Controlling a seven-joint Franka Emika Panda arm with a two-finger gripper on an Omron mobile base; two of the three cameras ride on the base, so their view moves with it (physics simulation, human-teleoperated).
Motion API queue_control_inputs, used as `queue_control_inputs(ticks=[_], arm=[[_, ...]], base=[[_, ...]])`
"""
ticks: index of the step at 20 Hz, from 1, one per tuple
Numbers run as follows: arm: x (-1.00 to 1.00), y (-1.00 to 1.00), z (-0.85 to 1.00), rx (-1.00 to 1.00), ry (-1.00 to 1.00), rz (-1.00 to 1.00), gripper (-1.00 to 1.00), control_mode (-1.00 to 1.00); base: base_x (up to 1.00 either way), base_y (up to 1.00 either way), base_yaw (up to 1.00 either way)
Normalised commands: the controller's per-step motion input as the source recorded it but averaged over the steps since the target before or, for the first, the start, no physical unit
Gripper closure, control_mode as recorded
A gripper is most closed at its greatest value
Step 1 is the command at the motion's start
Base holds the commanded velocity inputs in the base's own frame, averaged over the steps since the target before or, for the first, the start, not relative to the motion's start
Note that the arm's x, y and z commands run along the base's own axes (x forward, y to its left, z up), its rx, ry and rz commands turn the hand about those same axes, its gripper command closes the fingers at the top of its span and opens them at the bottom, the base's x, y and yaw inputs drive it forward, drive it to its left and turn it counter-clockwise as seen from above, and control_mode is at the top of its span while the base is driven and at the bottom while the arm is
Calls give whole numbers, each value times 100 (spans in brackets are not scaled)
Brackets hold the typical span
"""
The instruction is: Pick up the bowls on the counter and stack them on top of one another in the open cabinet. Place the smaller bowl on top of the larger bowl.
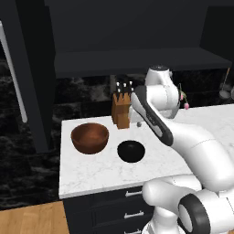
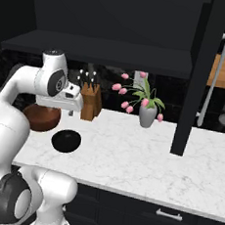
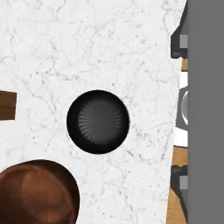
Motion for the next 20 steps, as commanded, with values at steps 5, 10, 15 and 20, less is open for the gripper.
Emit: queue_control_inputs(ticks=[5, 10, 15, 20], arm=[[13, 14, -100, 0, 30, 0, -100, -100], [49, -24, -80, 2, 16, 0, -100, -100], [11, -25, -72, 3, 4, 0, -100, -100], [17, -11, -68, 4, -1, -1, -100, -100]], base=[[0, 0, 0], [0, 0, 0], [0, 0, 0], [0, 0, 0]])
